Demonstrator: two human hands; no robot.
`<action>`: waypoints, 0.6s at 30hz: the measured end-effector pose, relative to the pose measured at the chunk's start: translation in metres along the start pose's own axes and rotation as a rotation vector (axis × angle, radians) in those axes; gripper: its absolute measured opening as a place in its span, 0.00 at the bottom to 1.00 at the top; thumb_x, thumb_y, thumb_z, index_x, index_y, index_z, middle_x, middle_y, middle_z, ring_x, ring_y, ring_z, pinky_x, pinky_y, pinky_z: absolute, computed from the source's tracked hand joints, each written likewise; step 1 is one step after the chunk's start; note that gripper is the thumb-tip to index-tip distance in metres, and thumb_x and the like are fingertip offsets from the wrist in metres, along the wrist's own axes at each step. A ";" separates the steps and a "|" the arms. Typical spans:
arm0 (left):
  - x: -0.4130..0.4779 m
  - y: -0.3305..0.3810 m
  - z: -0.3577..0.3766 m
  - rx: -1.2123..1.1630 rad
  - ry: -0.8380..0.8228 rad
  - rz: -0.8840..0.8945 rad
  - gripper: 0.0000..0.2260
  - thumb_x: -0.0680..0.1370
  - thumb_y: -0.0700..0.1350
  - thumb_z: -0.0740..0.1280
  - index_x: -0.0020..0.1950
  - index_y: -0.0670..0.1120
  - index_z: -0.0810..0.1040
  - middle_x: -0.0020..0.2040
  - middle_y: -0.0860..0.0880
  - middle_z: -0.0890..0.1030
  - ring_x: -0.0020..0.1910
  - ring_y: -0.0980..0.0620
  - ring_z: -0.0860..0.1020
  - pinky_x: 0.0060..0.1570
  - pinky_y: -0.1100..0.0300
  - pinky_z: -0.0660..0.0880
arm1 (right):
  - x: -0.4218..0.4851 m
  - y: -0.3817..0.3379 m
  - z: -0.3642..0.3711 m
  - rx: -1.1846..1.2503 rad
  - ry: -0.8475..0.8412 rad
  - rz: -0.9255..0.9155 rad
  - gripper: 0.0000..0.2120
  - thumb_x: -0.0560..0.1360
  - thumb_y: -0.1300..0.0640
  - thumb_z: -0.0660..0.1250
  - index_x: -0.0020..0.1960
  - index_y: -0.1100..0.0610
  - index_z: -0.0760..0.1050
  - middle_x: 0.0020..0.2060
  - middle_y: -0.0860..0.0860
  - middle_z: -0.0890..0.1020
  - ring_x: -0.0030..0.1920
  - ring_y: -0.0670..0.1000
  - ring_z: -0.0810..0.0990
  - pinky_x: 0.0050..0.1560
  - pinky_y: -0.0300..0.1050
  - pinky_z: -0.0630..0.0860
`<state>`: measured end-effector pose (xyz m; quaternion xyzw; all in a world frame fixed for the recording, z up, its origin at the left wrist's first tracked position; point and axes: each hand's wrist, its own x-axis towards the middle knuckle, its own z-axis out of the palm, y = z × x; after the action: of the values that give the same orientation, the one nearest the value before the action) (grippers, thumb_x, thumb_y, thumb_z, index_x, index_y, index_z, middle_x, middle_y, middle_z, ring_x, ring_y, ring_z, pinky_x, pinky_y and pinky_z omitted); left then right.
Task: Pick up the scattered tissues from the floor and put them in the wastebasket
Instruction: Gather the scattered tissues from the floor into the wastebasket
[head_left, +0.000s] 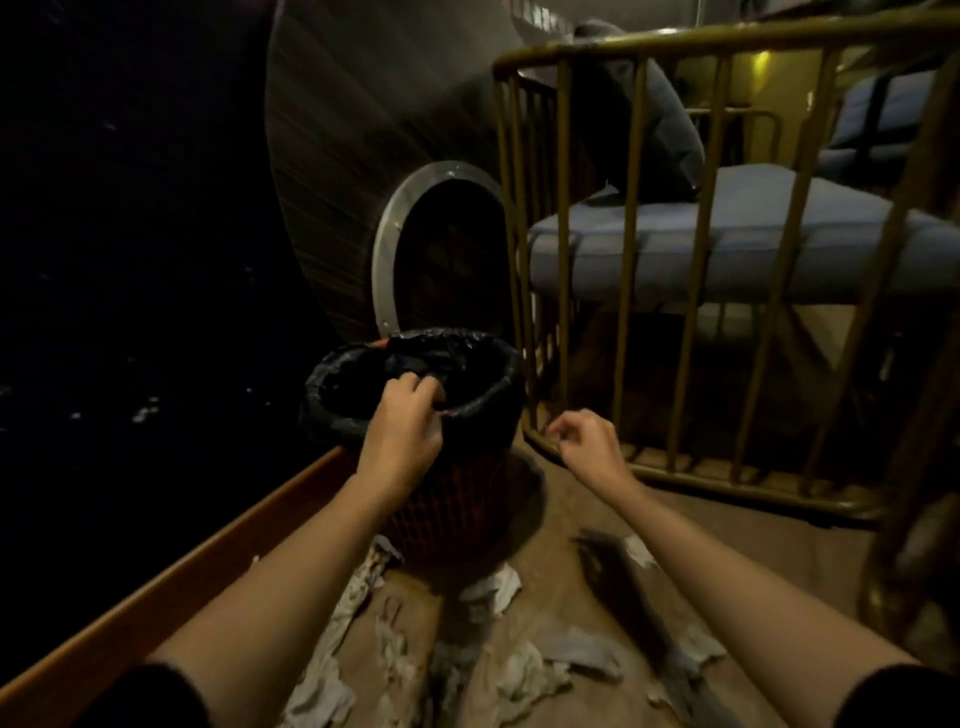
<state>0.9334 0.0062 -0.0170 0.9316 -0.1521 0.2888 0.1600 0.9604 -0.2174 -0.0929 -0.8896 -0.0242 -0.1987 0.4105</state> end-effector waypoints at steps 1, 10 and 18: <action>-0.020 0.011 0.012 -0.016 -0.022 0.093 0.07 0.73 0.37 0.63 0.50 0.42 0.74 0.50 0.43 0.75 0.50 0.44 0.71 0.47 0.51 0.72 | -0.014 0.025 0.002 -0.046 -0.040 0.067 0.11 0.70 0.70 0.63 0.47 0.60 0.81 0.48 0.59 0.80 0.50 0.57 0.78 0.47 0.39 0.69; -0.165 0.040 0.154 -0.077 -0.897 0.099 0.31 0.76 0.45 0.62 0.74 0.61 0.52 0.78 0.45 0.49 0.75 0.40 0.55 0.71 0.47 0.60 | -0.095 0.160 0.044 -0.533 -0.518 0.385 0.29 0.76 0.64 0.54 0.74 0.46 0.55 0.77 0.53 0.48 0.74 0.65 0.47 0.73 0.59 0.49; -0.218 0.060 0.173 -0.192 -0.801 0.121 0.19 0.76 0.46 0.54 0.64 0.45 0.73 0.65 0.42 0.73 0.64 0.42 0.71 0.58 0.57 0.68 | -0.130 0.170 0.073 -0.342 -0.082 0.319 0.16 0.72 0.73 0.55 0.56 0.66 0.74 0.58 0.63 0.74 0.59 0.61 0.72 0.63 0.50 0.68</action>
<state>0.8238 -0.0732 -0.2676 0.9406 -0.2829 -0.1029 0.1569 0.9006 -0.2598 -0.3064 -0.9461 0.1342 -0.0963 0.2786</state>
